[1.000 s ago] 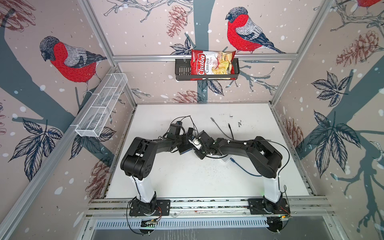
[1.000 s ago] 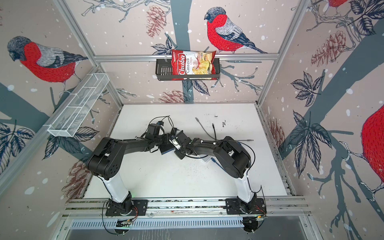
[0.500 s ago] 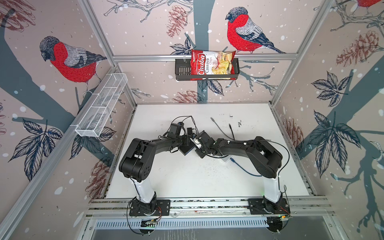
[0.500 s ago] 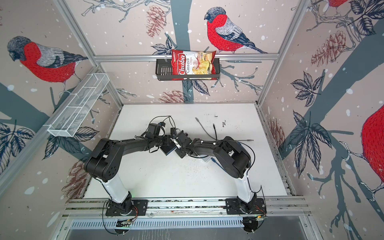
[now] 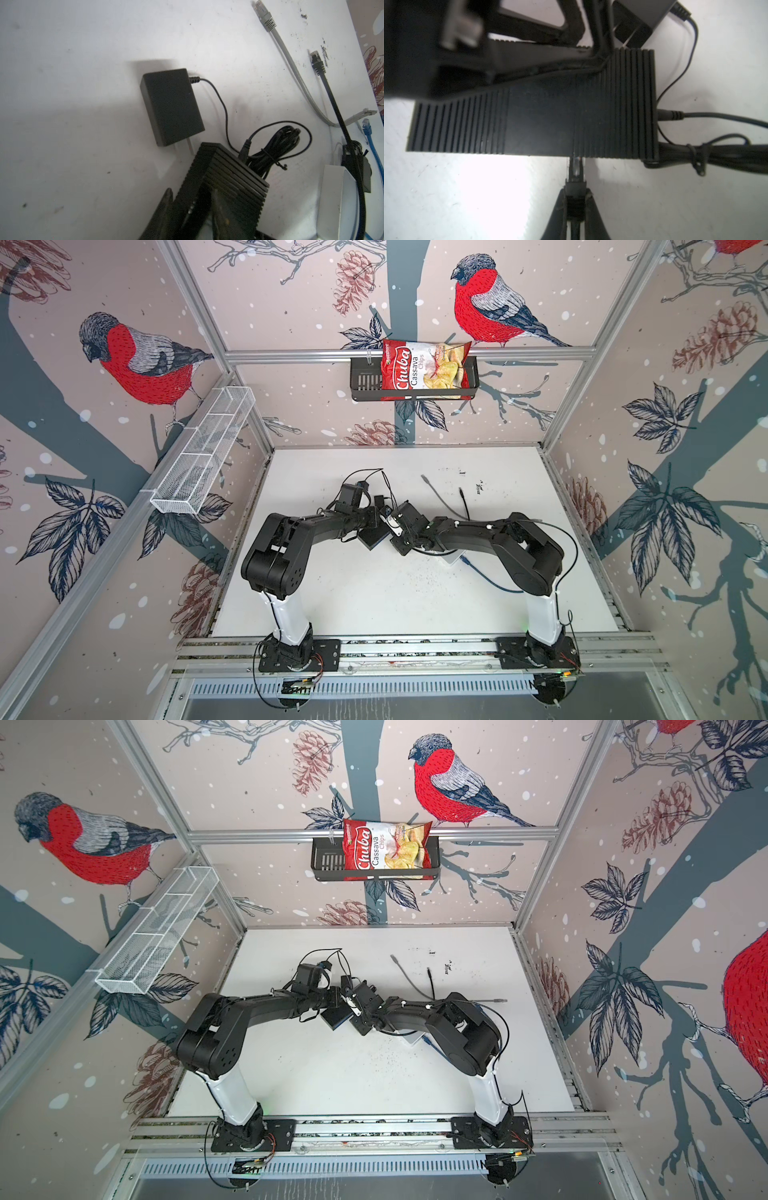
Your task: Insert the plug into the switch port
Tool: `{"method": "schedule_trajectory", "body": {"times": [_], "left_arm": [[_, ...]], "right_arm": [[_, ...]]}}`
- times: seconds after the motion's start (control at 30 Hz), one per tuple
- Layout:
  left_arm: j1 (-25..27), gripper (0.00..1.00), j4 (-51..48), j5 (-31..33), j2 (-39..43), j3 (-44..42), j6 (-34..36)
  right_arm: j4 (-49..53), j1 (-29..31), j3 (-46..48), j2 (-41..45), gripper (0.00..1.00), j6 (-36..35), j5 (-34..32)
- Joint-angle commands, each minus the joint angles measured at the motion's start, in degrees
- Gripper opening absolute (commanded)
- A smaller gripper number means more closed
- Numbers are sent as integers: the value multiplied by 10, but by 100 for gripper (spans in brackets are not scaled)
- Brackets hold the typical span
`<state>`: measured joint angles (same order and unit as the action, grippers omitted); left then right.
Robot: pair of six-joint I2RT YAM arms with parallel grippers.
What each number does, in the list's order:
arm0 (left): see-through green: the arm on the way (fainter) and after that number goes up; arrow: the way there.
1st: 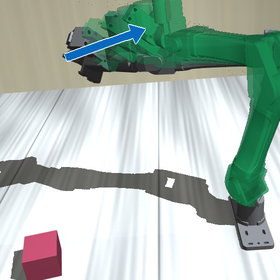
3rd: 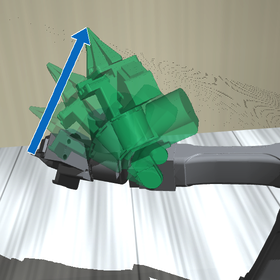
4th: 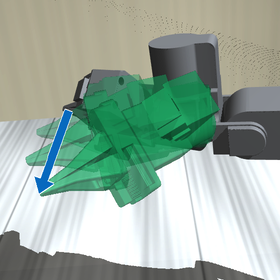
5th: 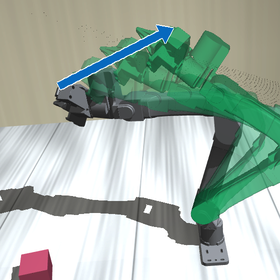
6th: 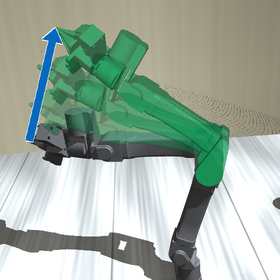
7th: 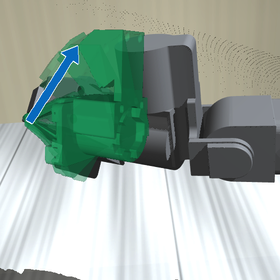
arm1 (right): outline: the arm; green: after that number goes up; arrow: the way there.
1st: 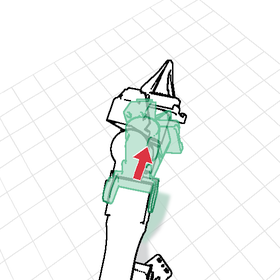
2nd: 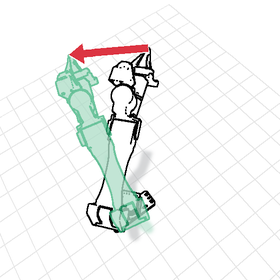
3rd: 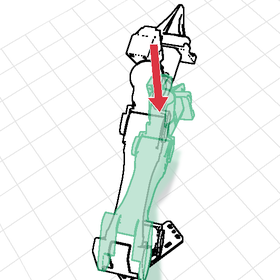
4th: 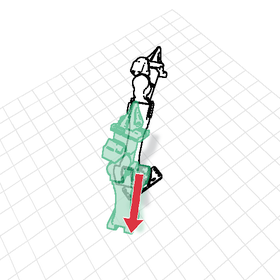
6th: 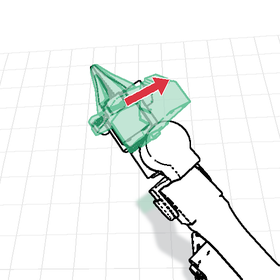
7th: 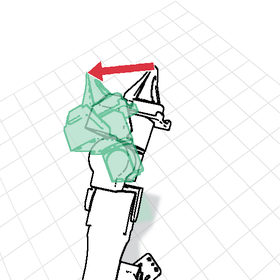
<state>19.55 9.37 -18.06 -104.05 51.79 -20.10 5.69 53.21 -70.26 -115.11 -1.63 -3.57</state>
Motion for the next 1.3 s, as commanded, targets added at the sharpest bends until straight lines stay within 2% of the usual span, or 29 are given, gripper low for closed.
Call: {"method": "schedule_trajectory", "body": {"times": [0.0,0.5,0.87,1.1,1.27], "left_arm": [[1,31,-55,-15,-12,-14,6],[25,27,-26,-60,-31,-44,16],[35,25,-11,-108,-60,-36,49],[38,24,-11,-121,-63,-38,73],[47,24,-15,-125,-67,-35,86]], "right_arm": [[-18,1,-8,-9,3,-6,-3],[-32,0,-57,-37,3,-24,12],[-94,-4,-42,-35,3,-127,75],[-131,-9,-28,-41,3,-202,139],[-122,-11,-47,-54,3,-219,150]]}}
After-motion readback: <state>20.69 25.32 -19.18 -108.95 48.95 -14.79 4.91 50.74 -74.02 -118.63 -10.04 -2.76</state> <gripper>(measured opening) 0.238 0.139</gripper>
